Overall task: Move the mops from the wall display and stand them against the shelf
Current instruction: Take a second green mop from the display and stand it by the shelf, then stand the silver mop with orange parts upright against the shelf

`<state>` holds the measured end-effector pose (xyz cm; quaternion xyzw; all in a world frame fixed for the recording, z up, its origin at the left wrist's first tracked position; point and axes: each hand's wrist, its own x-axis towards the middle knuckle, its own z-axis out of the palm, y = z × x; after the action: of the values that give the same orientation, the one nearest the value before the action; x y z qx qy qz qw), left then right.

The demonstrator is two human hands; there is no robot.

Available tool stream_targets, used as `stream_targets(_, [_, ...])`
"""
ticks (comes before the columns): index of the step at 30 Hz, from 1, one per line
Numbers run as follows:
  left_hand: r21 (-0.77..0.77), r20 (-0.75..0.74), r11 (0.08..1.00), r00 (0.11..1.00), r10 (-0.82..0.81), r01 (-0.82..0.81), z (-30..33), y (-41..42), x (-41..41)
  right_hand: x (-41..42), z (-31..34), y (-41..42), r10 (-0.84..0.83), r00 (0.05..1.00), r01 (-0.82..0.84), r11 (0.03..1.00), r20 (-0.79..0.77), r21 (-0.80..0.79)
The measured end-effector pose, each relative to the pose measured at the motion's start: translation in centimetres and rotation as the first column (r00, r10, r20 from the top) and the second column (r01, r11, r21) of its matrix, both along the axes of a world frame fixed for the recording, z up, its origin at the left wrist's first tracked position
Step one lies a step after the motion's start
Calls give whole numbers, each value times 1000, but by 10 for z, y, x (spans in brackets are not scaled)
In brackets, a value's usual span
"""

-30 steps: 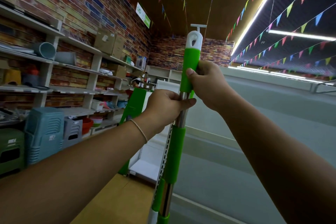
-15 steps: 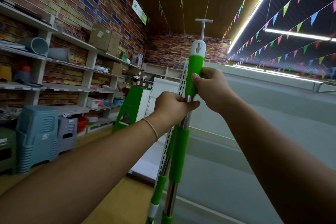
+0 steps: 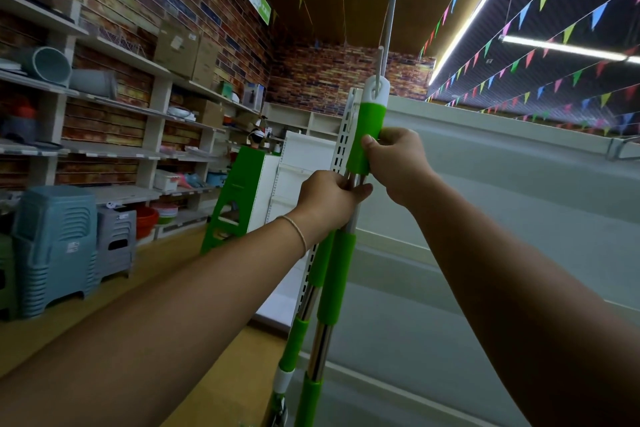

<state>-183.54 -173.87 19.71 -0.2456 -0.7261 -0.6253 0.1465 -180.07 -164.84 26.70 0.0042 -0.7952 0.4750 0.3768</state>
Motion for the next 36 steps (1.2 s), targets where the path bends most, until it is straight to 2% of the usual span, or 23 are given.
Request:
stream_targets(9, [-66, -22, 997, 999, -48, 46, -9, 8, -14, -20, -4, 10, -35, 999, 35, 999, 1, -21])
stream_targets(15, [-110, -53, 994, 999, -11, 5, -14, 7, -7, -10, -10, 12, -20, 999, 21, 1000, 42, -17])
stream_targets(17, [-187, -126, 980, 991, 49, -72, -21, 7, 3, -5, -20, 16, -31, 996, 31, 1000, 78, 0])
stream_targets(19, [-234, -278, 954, 953, 119, -188, -34, 9, 17, 3, -35, 21, -55, 993, 53, 998, 103, 20])
stream_targets(21, [-211, -460, 938, 875, 152, -274, -47, 12, 31, 14, -51, 28, -78, 991, 76, 997, 108, 23])
stream_targets(23, [-186, -528, 946, 839, 130, -264, -58, 15, 43, 27, -64, 39, -91, 988, 90, 996, 124, 17])
stream_targets(25, [-204, -483, 958, 872, 79, -200, -68, 21, 49, 41, -73, 55, -104, 984, 107, 994, 146, -16])
stream_targets(29, [-319, -241, 948, 967, -81, 0, -91, 46, 59, 78, -95, 89, -171, 969, 181, 983, 177, -43])
stream_targets(33, [-403, -62, 903, 980, -188, 147, -114, 86, 77, 123, -126, 128, -248, 940, 264, 963, 234, -43])
stream_targets(36, [-452, -13, 860, 962, -274, 239, -125, 118, 101, 162, -146, 158, -301, 914, 325, 945, 273, -45])
